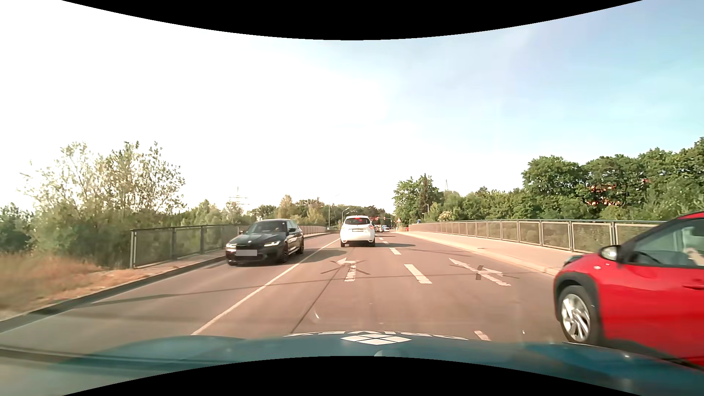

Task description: Follow the waypoints while adhering to traffic rules and regulations

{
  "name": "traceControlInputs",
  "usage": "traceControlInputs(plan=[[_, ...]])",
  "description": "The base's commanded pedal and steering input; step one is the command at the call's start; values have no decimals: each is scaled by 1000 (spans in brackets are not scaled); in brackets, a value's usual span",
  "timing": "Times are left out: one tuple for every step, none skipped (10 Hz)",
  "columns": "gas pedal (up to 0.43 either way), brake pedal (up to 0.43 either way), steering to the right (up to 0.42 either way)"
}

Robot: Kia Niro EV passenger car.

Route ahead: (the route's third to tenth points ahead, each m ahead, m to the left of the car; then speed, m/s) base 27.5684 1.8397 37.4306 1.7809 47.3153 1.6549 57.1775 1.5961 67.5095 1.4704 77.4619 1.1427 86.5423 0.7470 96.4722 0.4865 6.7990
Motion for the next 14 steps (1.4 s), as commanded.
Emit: traceControlInputs(plan=[[87,0,-3],[87,0,-1],[87,0,-1],[87,0,-1],[87,0,-1],[87,0,-1],[87,0,-1],[87,0,-1],[87,0,-1],[87,0,-1],[87,0,-1],[87,0,-1],[87,0,-1],[87,0,-1]])
